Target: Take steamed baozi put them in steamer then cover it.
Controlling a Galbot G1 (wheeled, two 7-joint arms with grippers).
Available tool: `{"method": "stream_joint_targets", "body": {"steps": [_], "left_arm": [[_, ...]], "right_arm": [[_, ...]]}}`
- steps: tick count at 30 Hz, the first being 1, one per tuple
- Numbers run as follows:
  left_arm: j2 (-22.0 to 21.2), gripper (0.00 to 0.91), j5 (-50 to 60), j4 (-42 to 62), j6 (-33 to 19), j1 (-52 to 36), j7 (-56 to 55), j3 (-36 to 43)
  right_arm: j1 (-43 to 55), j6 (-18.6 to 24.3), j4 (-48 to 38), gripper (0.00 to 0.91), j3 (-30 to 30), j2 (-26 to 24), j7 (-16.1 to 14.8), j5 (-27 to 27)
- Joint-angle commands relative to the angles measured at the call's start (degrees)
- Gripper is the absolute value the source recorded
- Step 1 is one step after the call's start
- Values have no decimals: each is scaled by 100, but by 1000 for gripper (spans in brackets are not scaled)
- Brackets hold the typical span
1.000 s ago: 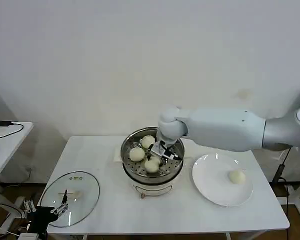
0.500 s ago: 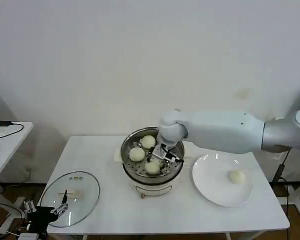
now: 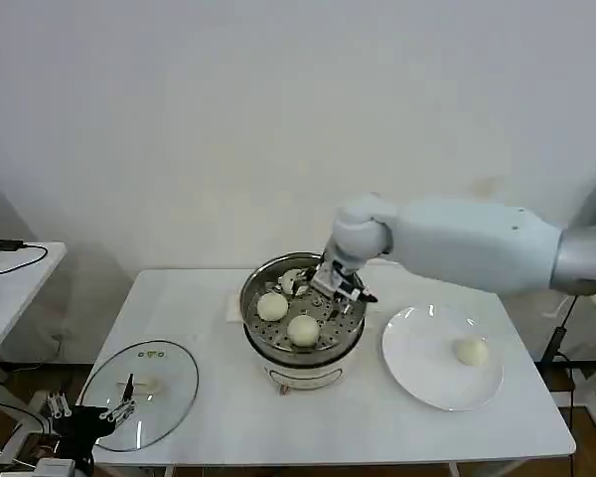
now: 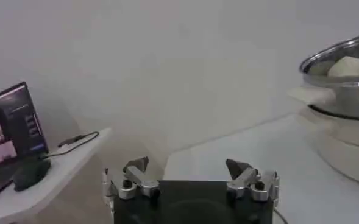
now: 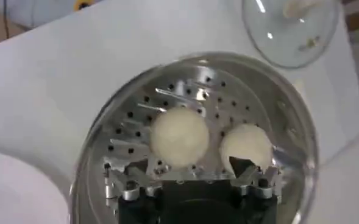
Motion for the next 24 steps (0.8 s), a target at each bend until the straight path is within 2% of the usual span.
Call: {"method": "stream_joint_targets", "body": {"steps": [1,6,11,18,24], "left_arm": [[136,907,-33,30,0,-49,11,25],[217,907,-30,-11,5,-103,17,139],[250,907,-19,43,-7,-143,15,241],[240,907,18,54,-8,-181,15,368],[176,907,98,68,-12,-169,13,460]], "right_arm": [[330,-727,-166,907,-11,-1401,-59,91],[204,-1231,-112,907,-388,-2320,-82,-38],[-489,-1477,-3,907,36,-3102,-20,-32],[-1357,-1520,14,907,350,-3578,-29,-286],[-2408,-1494,-339,907,1318,-3717,-119,-622]]}}
